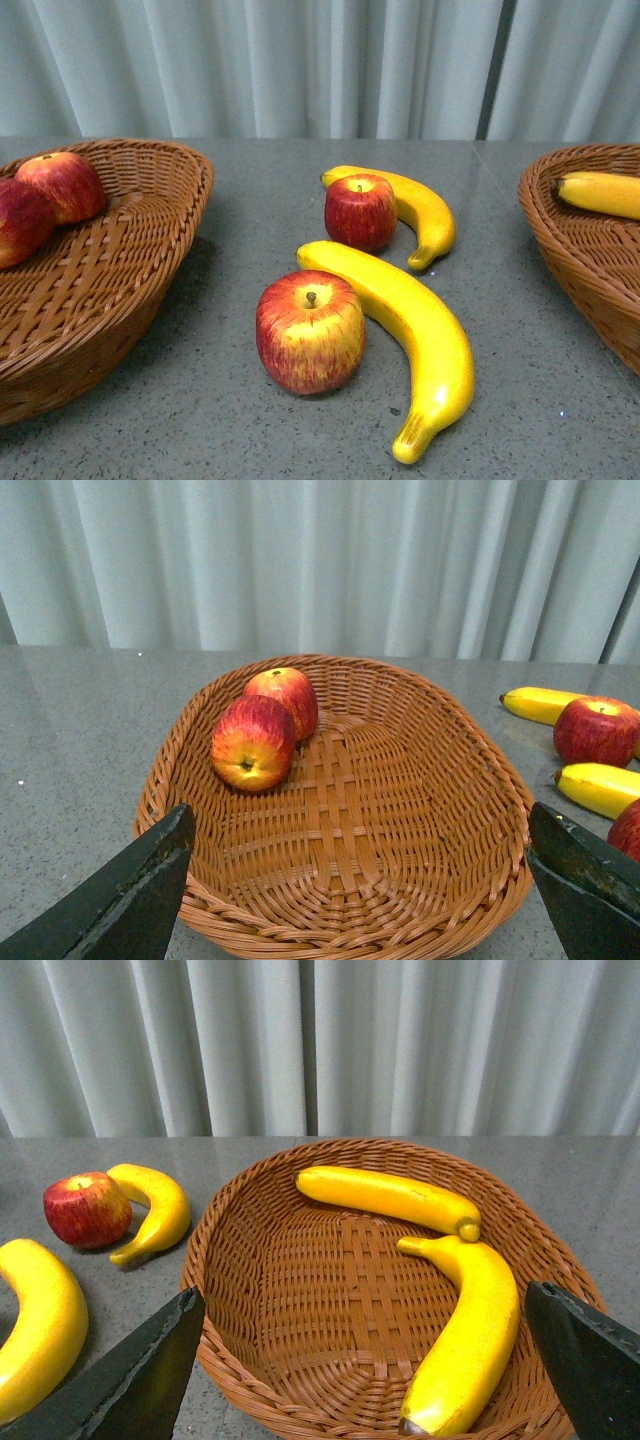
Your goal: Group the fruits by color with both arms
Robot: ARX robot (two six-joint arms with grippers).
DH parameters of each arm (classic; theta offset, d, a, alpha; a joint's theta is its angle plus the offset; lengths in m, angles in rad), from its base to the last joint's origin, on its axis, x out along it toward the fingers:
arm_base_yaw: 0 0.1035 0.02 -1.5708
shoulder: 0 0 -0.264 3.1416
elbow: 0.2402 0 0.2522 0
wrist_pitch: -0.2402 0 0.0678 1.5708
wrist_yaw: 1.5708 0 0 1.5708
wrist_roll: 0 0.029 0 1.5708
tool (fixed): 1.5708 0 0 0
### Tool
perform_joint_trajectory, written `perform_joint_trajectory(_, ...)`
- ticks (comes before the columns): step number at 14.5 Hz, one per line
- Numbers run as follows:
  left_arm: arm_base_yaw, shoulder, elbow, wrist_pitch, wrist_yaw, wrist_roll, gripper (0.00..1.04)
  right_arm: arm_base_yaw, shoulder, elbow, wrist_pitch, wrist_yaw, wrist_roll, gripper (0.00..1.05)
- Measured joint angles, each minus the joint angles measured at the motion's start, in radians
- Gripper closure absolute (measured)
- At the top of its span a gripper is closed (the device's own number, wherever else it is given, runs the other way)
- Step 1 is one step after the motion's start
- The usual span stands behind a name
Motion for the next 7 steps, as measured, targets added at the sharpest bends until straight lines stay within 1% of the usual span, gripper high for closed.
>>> perform_joint_trajectory(7, 0.0, 0.0, 0.0, 0.0, 0.0, 0.0, 0.07, 0.0, 0.0, 0.0, 0.0, 0.0, 0.0, 0.07)
